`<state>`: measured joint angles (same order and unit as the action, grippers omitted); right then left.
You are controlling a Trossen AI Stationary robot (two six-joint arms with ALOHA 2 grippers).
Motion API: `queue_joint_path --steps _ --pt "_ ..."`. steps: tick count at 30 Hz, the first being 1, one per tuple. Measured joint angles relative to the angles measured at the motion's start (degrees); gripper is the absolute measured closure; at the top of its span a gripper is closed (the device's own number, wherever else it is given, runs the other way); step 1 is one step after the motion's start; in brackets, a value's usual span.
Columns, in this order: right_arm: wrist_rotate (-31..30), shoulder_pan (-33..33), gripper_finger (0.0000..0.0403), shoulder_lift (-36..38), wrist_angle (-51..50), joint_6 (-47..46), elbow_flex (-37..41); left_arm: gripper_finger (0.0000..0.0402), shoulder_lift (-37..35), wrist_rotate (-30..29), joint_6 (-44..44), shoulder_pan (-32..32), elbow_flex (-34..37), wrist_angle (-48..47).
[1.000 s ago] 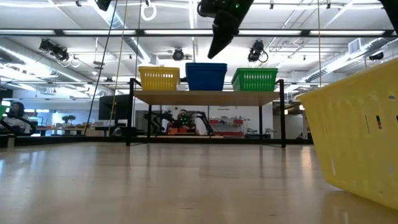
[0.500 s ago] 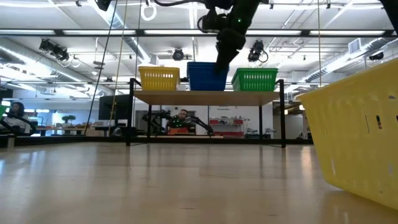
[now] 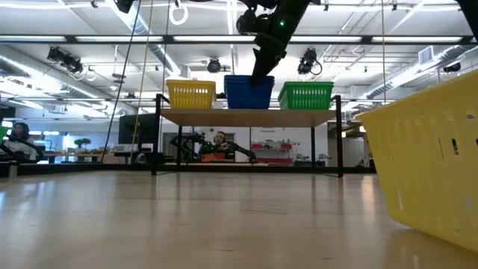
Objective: Stack baskets on shelf by color
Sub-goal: Stack the blue basket on the other blue baskets on the shelf
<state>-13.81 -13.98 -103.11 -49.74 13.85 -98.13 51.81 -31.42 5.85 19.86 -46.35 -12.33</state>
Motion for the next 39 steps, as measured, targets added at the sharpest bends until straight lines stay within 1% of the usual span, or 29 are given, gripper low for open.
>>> queue_joint_path --steps 7,11,14,21,39 --pt "1.0 0.0 0.0345 0.0 0.0 0.0 0.0 0.0285 0.0 0.0 0.0 0.0 0.0 0.0" --pt "1.7 0.0 0.0364 0.0 -0.1 0.0 0.0 0.0285 0.0 0.0 0.0 0.0 0.0 0.0" --pt "1.7 0.0 0.0366 0.0 -0.2 0.0 0.0 0.0285 0.0 0.0 0.0 0.0 0.0 0.0" --pt "1.6 0.0 0.0354 0.0 -0.1 0.4 0.0 0.0285 0.0 0.0 0.0 0.0 0.0 0.0" --pt "1.5 -0.1 0.0353 0.0 0.3 3.8 0.0 0.0285 0.0 0.0 0.0 0.0 0.0 0.0"
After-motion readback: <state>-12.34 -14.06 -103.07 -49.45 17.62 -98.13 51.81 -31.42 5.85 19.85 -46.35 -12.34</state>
